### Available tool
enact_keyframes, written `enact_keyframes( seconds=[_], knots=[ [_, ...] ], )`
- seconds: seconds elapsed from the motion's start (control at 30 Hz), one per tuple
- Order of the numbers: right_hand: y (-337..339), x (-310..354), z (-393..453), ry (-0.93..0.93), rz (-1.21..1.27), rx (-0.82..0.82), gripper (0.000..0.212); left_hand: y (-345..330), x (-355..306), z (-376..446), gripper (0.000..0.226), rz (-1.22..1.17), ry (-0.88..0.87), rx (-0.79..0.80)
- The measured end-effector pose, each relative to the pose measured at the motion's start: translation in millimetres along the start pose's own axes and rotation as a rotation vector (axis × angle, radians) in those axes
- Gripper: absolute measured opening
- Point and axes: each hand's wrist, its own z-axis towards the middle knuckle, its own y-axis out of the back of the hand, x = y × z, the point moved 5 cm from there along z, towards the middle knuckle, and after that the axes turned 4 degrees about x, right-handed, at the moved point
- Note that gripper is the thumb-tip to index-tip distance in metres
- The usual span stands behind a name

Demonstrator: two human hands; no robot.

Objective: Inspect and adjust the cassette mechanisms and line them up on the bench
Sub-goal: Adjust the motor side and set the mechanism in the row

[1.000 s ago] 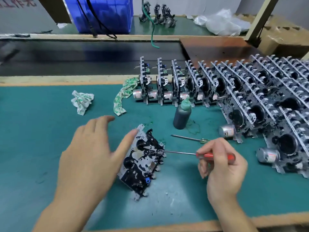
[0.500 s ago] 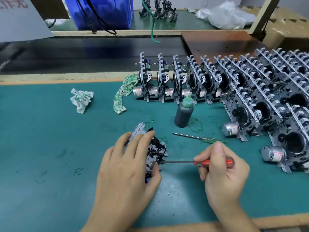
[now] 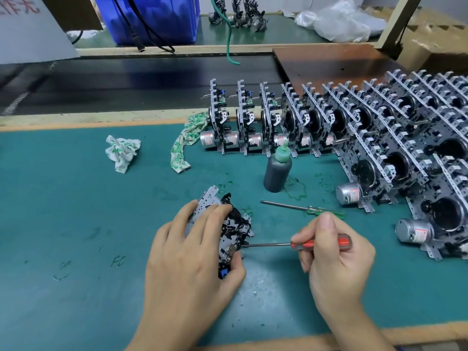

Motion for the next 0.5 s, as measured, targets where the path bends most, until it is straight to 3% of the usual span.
enact_keyframes(
  seconds=[0.33, 0.5],
  knots=[
    [-1.2, 4.5, 1.1, 0.010, -0.093, 0.033, 0.041, -1.7, -1.8, 1.0, 0.043, 0.021, 0.023, -0.007],
    [-11.2, 24.2, 4.8, 0.026, -0.245, 0.253, 0.039, -0.1, -2.9, 0.3, 0.042, 0.021, 0.018, -0.011]
  ],
)
